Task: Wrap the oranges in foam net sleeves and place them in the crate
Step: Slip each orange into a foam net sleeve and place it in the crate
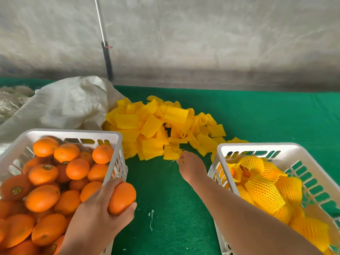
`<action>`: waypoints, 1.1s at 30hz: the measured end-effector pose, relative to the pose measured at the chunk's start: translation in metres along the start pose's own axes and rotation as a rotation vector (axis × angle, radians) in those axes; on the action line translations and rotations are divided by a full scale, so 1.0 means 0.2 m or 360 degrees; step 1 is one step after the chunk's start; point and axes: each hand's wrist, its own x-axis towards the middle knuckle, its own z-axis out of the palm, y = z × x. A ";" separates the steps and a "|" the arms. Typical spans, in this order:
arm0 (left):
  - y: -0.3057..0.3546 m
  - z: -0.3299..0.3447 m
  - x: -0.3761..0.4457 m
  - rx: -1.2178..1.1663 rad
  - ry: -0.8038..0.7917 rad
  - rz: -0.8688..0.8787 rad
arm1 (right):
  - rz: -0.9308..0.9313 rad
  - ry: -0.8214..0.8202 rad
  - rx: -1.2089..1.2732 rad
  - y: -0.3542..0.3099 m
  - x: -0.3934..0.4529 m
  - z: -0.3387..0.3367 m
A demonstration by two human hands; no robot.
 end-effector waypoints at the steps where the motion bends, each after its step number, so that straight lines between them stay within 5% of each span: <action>1: 0.01 0.00 0.00 0.0007 -0.0026 -0.0016 | -0.0027 0.0079 0.0071 -0.03 -0.06 -0.04; 5: 0.11 -0.07 -0.04 -0.0216 -0.0042 -0.0247 | -0.0056 0.0227 0.0550 -0.21 -0.45 -0.23; 11: 0.38 -0.23 -0.26 -0.1559 0.0199 -0.0757 | -0.0146 0.0153 0.1053 -0.44 -1.05 -0.53; 15: 0.51 -0.31 -0.37 -0.2101 0.0226 -0.1020 | -0.0180 0.0243 0.1214 -0.55 -1.21 -0.68; 21: 0.58 -0.45 -0.40 -0.2341 0.0089 -0.0959 | -0.0185 0.0270 0.1218 -0.59 -1.30 -0.82; 33: 0.57 -0.56 -0.42 -0.2098 0.0057 -0.0559 | 0.0305 -0.0055 0.1429 -0.63 -1.31 -0.76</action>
